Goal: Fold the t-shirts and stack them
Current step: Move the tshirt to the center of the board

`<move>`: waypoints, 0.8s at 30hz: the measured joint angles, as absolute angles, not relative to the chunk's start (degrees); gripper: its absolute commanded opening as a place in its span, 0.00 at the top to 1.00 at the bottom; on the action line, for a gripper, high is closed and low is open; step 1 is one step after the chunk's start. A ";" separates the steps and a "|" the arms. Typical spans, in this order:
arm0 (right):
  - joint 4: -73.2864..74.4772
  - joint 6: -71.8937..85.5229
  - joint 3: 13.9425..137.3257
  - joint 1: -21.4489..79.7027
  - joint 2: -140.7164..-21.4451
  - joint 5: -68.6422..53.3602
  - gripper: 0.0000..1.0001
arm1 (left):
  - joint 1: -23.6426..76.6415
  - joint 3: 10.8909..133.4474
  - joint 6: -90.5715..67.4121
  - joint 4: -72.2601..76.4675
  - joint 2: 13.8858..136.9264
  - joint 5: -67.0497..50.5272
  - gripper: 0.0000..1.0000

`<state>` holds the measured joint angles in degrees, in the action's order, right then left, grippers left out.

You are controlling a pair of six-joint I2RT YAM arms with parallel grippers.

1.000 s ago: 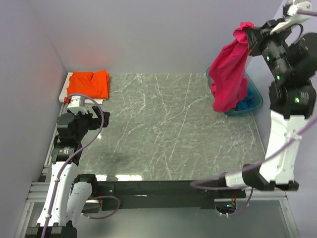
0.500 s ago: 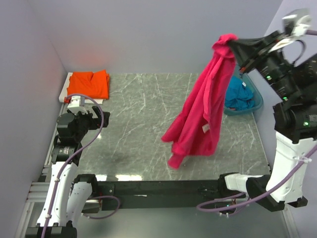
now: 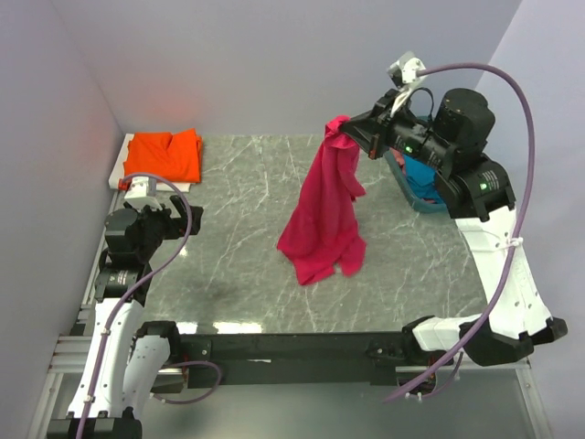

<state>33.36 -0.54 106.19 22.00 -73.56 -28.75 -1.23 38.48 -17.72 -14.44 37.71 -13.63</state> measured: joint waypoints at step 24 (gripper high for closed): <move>27.49 -9.82 77.36 22.83 -75.18 -23.90 0.09 | -0.73 38.48 -17.72 -13.32 37.98 -17.32 0.00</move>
<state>27.49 -9.82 77.36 22.83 -75.18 -23.90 -0.73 38.48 -17.72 -13.32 37.98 -17.32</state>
